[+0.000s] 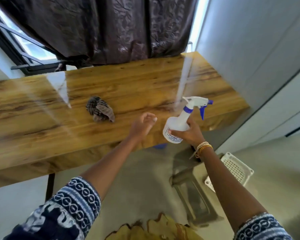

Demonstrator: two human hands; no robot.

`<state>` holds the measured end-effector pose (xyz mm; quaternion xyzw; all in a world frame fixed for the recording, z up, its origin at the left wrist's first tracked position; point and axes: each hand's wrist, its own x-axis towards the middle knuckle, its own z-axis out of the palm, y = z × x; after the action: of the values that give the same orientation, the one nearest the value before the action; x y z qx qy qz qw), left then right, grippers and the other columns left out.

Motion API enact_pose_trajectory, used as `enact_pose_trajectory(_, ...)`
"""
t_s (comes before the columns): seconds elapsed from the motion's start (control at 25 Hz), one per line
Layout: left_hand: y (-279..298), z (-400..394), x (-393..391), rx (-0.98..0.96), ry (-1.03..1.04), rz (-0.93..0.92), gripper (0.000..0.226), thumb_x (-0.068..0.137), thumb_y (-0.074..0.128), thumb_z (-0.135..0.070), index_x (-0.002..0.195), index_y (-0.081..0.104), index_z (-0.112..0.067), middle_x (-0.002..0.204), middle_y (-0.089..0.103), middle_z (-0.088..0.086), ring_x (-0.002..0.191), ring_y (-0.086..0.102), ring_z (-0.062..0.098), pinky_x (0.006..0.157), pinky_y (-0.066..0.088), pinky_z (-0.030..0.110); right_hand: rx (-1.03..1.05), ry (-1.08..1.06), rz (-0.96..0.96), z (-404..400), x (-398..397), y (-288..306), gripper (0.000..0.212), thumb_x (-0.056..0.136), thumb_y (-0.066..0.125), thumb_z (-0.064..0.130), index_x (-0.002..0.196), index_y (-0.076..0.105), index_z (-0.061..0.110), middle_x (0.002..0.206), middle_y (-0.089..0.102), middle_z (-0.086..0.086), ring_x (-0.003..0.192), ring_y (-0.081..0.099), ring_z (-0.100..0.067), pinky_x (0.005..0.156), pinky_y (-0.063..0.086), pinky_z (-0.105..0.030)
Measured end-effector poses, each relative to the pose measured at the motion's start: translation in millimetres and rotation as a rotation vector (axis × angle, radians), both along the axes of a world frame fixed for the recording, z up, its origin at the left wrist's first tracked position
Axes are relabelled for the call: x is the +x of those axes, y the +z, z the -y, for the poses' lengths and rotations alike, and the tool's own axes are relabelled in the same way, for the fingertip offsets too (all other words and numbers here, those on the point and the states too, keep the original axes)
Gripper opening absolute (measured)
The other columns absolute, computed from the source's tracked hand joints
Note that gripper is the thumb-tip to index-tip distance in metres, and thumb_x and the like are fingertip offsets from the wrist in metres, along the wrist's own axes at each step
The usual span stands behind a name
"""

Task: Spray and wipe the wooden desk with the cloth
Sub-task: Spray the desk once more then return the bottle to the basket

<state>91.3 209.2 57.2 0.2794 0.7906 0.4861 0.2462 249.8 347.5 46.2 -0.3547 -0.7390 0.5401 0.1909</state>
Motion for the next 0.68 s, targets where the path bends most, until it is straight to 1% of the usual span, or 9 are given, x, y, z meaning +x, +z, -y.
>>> enact_pose_trajectory(0.08,-20.0,-20.8,32.0,-0.075,-0.086,-0.286,0.032,0.089,0.056,-0.037,0.116,0.064,-0.021,0.122,0.061,0.002,0.118,0.056,0.021,0.099,0.044,0.039,0.022,-0.079,0.024,-27.9,46.8,-13.2,0.065,0.060,0.093,0.019,0.114,0.057,0.018,0.109,0.064,0.003,0.101,0.062,-0.015,0.086,0.052,-0.033)
enact_pose_trajectory(0.12,-29.5,-34.6,48.7,-0.130,-0.132,-0.409,0.037,0.090,0.054,-0.037,0.122,0.062,-0.020,0.130,0.057,0.004,0.124,0.052,0.022,0.106,0.038,0.046,0.043,-0.104,0.053,-43.4,70.9,-22.9,0.064,0.061,0.093,0.019,0.115,0.057,0.017,0.109,0.064,0.003,0.101,0.061,-0.016,0.084,0.051,-0.033)
enact_pose_trajectory(0.2,-41.0,-65.4,85.3,-0.270,-0.201,-0.585,0.043,0.095,0.051,-0.036,0.135,0.053,-0.021,0.147,0.044,0.007,0.139,0.038,0.025,0.113,0.024,0.057,0.039,-0.167,0.115,-72.5,117.5,-43.6,0.064,0.063,0.092,0.018,0.116,0.057,0.014,0.108,0.062,0.001,0.100,0.059,-0.016,0.082,0.047,-0.031)
enact_pose_trajectory(0.28,-51.6,-96.2,116.1,-0.380,-0.253,-0.682,0.050,0.098,0.047,-0.038,0.144,0.042,-0.021,0.158,0.027,0.010,0.148,0.022,0.027,0.116,0.013,0.062,0.016,-0.261,0.161,-100.4,159.2,-68.4,0.065,0.064,0.091,0.018,0.119,0.057,0.011,0.107,0.061,-0.001,0.100,0.058,-0.018,0.082,0.047,-0.032)
enact_pose_trajectory(0.32,-57.1,-110.6,129.5,-0.414,-0.266,-0.715,0.053,0.099,0.045,-0.039,0.147,0.037,-0.020,0.161,0.021,0.011,0.150,0.016,0.028,0.116,0.011,0.063,0.010,-0.297,0.191,-112.9,177.7,-79.8,0.067,0.064,0.091,0.020,0.120,0.056,0.010,0.108,0.061,-0.002,0.101,0.057,-0.019,0.084,0.048,-0.034)
enact_pose_trajectory(0.4,-69.0,-136.2,148.1,-0.461,-0.265,-0.772,0.059,0.099,0.042,-0.042,0.151,0.029,-0.017,0.163,0.012,0.012,0.151,0.010,0.029,0.116,0.009,0.065,-0.019,-0.323,0.257,-137.2,207.2,-107.5,0.066,0.064,0.090,0.018,0.119,0.056,0.009,0.108,0.062,-0.005,0.099,0.057,-0.020,0.086,0.050,-0.036)
enact_pose_trajectory(0.48,-80.7,-156.1,158.3,-0.502,-0.254,-0.822,0.064,0.099,0.040,-0.045,0.153,0.022,-0.017,0.164,0.005,0.013,0.151,0.006,0.031,0.115,0.009,0.066,-0.040,-0.335,0.311,-159.2,227.7,-135.1,0.058,0.065,0.089,0.018,0.114,0.058,0.009,0.105,0.065,-0.006,0.094,0.061,-0.020,0.085,0.052,-0.037)
enact_pose_trajectory(0.6,-102.2,-177.4,155.8,-0.560,-0.192,-0.867,0.074,0.097,0.039,-0.052,0.157,0.008,-0.021,0.164,-0.006,0.012,0.151,-0.001,0.033,0.115,0.006,0.065,-0.005,-0.325,0.463,-185.6,243.5,-179.1,0.048,0.065,0.083,0.038,0.099,0.058,0.017,0.095,0.067,-0.005,0.089,0.065,-0.025,0.081,0.054,-0.038)
enact_pose_trajectory(0.68,-114.6,-181.5,154.0,-0.581,-0.135,-0.920,0.082,0.094,0.040,-0.057,0.157,0.001,-0.023,0.164,-0.008,0.011,0.151,-0.003,0.033,0.114,0.005,0.065,0.027,-0.345,0.523,-196.1,246.8,-206.4,0.050,0.064,0.081,0.040,0.097,0.048,0.022,0.096,0.065,-0.006,0.091,0.065,-0.028,0.084,0.054,-0.042)
